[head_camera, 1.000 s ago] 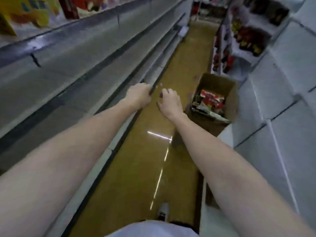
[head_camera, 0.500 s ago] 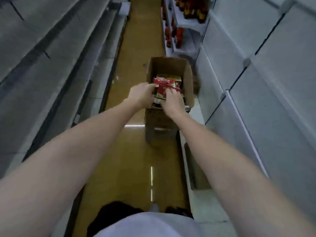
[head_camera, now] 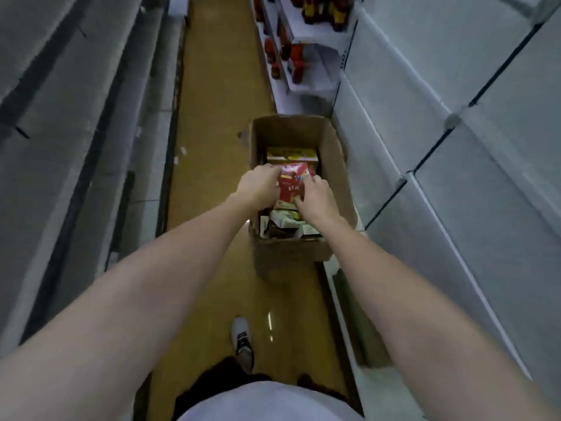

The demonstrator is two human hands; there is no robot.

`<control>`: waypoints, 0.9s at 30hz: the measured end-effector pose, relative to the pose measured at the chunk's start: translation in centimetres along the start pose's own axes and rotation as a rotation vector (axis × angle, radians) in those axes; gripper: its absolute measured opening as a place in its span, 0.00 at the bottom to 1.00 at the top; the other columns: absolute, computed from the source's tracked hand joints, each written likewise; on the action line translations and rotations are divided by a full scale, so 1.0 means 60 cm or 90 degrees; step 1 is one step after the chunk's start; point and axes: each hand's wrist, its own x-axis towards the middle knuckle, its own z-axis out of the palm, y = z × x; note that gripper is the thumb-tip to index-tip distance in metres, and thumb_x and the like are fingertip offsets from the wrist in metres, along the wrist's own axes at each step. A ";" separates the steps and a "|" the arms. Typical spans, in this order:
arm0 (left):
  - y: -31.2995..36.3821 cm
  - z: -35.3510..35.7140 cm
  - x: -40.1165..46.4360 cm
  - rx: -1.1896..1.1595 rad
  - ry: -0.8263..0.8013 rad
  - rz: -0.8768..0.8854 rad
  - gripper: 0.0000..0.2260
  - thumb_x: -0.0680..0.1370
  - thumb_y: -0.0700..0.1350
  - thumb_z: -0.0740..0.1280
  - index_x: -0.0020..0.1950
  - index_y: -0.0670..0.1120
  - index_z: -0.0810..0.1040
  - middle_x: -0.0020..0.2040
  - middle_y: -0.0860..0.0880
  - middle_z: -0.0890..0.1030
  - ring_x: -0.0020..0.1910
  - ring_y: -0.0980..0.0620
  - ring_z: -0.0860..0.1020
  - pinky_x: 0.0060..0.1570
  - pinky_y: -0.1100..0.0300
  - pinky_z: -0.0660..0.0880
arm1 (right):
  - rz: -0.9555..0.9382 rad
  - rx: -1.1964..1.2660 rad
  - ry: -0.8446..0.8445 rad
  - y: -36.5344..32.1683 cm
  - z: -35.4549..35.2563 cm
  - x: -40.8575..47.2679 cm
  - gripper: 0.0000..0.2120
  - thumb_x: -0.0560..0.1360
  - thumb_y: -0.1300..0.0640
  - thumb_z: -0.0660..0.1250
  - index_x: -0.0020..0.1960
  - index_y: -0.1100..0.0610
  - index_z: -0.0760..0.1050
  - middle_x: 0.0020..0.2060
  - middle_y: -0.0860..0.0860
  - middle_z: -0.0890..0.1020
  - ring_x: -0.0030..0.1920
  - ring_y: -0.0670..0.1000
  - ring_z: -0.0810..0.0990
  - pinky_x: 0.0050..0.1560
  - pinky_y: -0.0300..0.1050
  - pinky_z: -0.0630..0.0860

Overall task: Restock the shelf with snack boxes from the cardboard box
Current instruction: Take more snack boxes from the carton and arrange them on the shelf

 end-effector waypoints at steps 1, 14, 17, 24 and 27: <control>-0.021 -0.001 0.024 -0.009 -0.008 -0.005 0.11 0.77 0.45 0.63 0.58 0.46 0.76 0.54 0.46 0.78 0.53 0.44 0.78 0.50 0.49 0.78 | 0.002 -0.008 -0.016 -0.006 0.006 0.022 0.21 0.77 0.54 0.68 0.68 0.57 0.70 0.61 0.57 0.75 0.63 0.59 0.72 0.64 0.55 0.72; -0.131 0.044 0.233 -0.049 -0.128 0.035 0.12 0.78 0.50 0.64 0.57 0.45 0.73 0.55 0.45 0.77 0.53 0.43 0.78 0.48 0.49 0.78 | 0.110 -0.002 -0.041 0.016 0.050 0.211 0.19 0.77 0.54 0.67 0.66 0.57 0.71 0.59 0.55 0.75 0.60 0.57 0.73 0.61 0.54 0.74; -0.128 0.059 0.277 -0.041 -0.145 0.029 0.13 0.78 0.50 0.66 0.59 0.45 0.73 0.57 0.46 0.76 0.54 0.44 0.78 0.46 0.52 0.76 | 0.110 -0.009 -0.051 0.042 0.056 0.254 0.20 0.78 0.53 0.67 0.67 0.58 0.70 0.60 0.56 0.75 0.61 0.57 0.72 0.61 0.52 0.73; -0.138 0.117 0.412 -0.079 -0.163 -0.064 0.17 0.77 0.49 0.67 0.65 0.48 0.74 0.59 0.48 0.77 0.54 0.47 0.78 0.50 0.50 0.79 | 0.077 0.013 -0.108 0.122 0.094 0.405 0.16 0.77 0.52 0.68 0.63 0.57 0.72 0.58 0.54 0.76 0.60 0.55 0.73 0.61 0.52 0.74; -0.141 0.150 0.467 -0.078 -0.181 -0.105 0.18 0.78 0.47 0.67 0.67 0.48 0.73 0.62 0.48 0.76 0.57 0.47 0.78 0.51 0.50 0.79 | 0.072 0.037 -0.142 0.161 0.116 0.475 0.16 0.78 0.54 0.66 0.65 0.57 0.72 0.61 0.54 0.75 0.61 0.55 0.73 0.62 0.51 0.74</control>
